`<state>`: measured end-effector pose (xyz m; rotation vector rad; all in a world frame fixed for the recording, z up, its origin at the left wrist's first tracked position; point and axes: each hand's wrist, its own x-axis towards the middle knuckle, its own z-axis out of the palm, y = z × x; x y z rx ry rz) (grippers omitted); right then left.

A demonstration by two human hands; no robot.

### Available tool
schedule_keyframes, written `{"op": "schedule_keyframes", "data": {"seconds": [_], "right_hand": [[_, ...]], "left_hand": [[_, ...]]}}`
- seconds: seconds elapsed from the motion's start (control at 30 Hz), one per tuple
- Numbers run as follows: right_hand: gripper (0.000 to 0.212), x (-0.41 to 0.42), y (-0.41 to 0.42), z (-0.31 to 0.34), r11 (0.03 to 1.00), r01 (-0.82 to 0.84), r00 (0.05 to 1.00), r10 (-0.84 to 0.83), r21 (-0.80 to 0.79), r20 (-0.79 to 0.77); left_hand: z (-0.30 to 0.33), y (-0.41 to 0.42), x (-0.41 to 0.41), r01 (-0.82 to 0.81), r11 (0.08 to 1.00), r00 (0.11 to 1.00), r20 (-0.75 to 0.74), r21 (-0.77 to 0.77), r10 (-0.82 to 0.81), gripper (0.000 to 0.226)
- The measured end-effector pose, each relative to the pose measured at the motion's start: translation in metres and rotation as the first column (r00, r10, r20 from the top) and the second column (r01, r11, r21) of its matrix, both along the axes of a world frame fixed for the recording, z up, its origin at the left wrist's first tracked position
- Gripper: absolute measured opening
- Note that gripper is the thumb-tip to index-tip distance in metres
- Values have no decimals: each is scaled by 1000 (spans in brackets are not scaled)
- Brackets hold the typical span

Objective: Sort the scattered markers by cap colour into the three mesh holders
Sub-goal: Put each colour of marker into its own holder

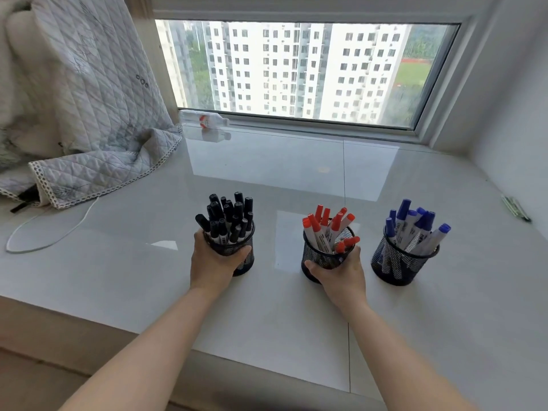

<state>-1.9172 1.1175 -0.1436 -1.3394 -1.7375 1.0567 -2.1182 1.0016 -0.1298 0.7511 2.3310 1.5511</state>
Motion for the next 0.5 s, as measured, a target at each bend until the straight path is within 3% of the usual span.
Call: {"op": "schedule_keyframes", "data": {"seconds": [0.17,0.3,0.5], "right_hand": [[63,7,-19,-1,999,-38,999,38,-12,-6],[64,15,-37,2,998,-65,997,64,-21,-38],[62,28,-64,-1,998,-53,996,50,-33,-68]], "left_hand": [[1,-4,7,16,1000,999,33,24,-17,72],[1,-20,20,-16,998,998,56,-53,19,78],[4,-44,47,-36,998,992,118,-42,41,49]]}}
